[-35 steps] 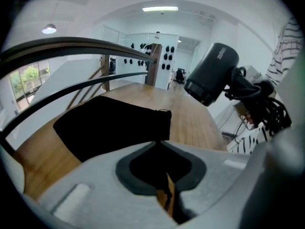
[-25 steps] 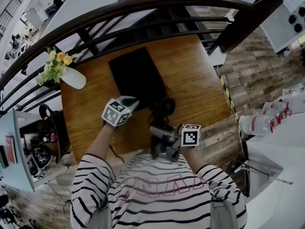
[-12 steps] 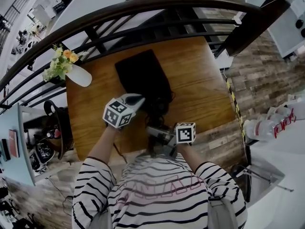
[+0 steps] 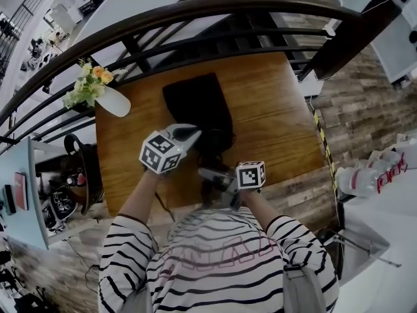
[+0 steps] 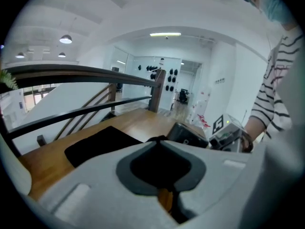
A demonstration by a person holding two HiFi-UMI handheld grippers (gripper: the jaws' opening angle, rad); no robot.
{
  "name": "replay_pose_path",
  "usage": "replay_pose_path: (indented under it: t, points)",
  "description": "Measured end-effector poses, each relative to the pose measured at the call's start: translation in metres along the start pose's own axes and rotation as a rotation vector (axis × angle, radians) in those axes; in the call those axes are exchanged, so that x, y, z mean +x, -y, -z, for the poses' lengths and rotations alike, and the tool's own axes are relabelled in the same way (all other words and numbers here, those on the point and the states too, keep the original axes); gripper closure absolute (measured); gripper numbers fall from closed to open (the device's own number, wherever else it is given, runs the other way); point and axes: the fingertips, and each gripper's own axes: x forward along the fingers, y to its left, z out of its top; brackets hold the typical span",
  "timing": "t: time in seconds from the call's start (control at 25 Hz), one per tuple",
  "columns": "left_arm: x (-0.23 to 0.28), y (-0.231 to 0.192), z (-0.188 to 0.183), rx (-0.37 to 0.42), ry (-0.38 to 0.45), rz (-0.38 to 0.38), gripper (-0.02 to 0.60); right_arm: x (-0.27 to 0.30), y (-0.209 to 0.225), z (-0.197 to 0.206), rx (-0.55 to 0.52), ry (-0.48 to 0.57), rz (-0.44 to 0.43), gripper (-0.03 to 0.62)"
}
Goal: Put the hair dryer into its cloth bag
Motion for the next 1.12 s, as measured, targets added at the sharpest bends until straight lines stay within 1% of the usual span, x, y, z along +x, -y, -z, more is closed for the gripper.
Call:
replay_pose_path:
  t: [0.08, 0.2, 0.32, 0.52, 0.68, 0.84, 0.96, 1.12]
  points:
    - [-0.002, 0.001, 0.0, 0.002, 0.0, 0.004, 0.563, 0.002, 0.001, -0.007, 0.005, 0.018, -0.023, 0.41]
    - [-0.005, 0.003, -0.002, 0.003, 0.008, 0.005, 0.563, 0.007, 0.004, -0.014, -0.004, 0.012, -0.009, 0.41]
    - [-0.007, 0.002, -0.009, 0.012, 0.017, 0.0, 0.563, 0.01, 0.014, -0.015, -0.032, -0.038, 0.053, 0.41]
    - [-0.012, 0.0, -0.021, 0.053, 0.023, -0.021, 0.565, 0.013, 0.023, -0.013, -0.055, -0.11, 0.131, 0.41]
    - [-0.014, 0.004, -0.03, 0.13, 0.007, -0.026, 0.565, 0.016, 0.031, -0.009, -0.058, -0.154, 0.174, 0.41]
    - [-0.016, 0.009, -0.03, 0.195, -0.037, -0.019, 0.565, 0.021, 0.037, -0.014, -0.027, -0.155, 0.212, 0.41]
    - [-0.019, 0.01, -0.026, 0.198, -0.054, -0.012, 0.565, 0.022, 0.045, -0.022, -0.012, -0.162, 0.276, 0.411]
    - [-0.024, 0.012, -0.02, 0.2, -0.061, 0.008, 0.565, 0.021, 0.056, -0.029, -0.041, -0.218, 0.374, 0.411]
